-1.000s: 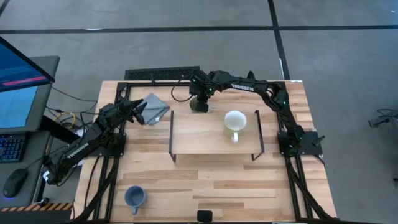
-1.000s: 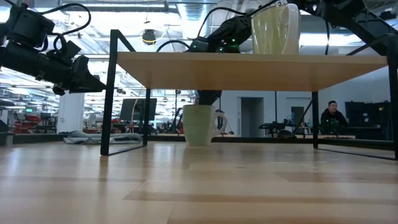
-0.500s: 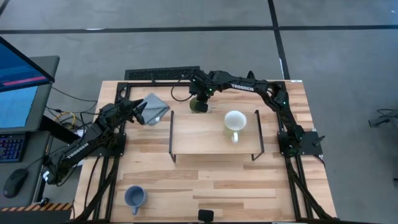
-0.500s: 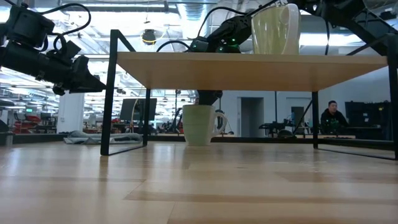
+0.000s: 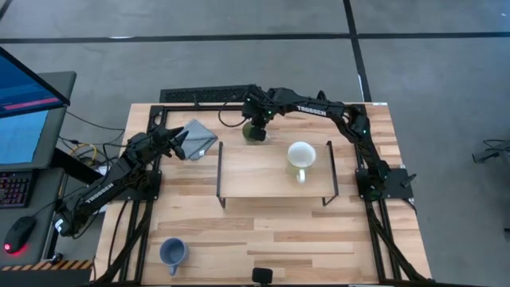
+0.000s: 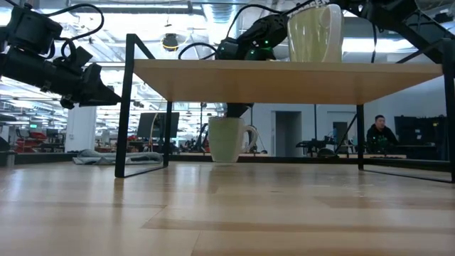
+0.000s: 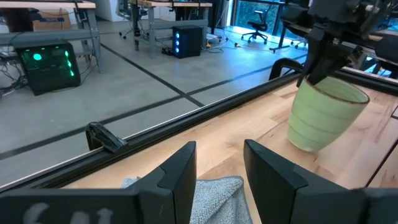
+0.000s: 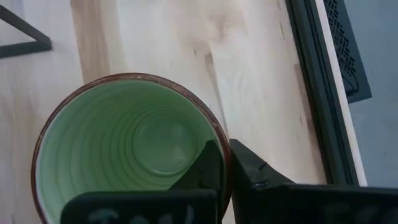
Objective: Stack small to large cups/mugs on shelf
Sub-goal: Put the green mug on the shelf
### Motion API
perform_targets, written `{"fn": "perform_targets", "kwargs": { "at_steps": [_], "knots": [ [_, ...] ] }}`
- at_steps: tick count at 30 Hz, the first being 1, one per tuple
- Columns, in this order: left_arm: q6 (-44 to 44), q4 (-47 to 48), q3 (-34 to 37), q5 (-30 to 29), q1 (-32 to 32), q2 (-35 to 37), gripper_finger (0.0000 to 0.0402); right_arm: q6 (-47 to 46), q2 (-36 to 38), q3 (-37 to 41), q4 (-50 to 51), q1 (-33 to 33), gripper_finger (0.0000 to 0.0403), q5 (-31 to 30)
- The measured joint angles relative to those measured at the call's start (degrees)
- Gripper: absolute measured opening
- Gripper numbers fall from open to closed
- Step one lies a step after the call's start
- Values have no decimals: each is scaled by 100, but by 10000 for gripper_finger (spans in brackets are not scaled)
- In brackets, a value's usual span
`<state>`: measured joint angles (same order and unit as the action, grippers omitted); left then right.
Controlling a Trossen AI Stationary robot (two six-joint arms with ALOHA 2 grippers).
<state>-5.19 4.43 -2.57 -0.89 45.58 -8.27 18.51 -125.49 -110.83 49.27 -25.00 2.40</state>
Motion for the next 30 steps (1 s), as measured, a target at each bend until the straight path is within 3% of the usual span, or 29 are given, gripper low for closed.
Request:
{"fn": "perform_targets", "kwargs": {
  "at_steps": [15,30],
  "knots": [
    [0,1,0,0,0,2,125,-113,9,-842,591,-65,22,-204],
    [0,1,1,2,2,2,125,-1913,17,-2000,1588,-223,22,-263]
  ]
}}
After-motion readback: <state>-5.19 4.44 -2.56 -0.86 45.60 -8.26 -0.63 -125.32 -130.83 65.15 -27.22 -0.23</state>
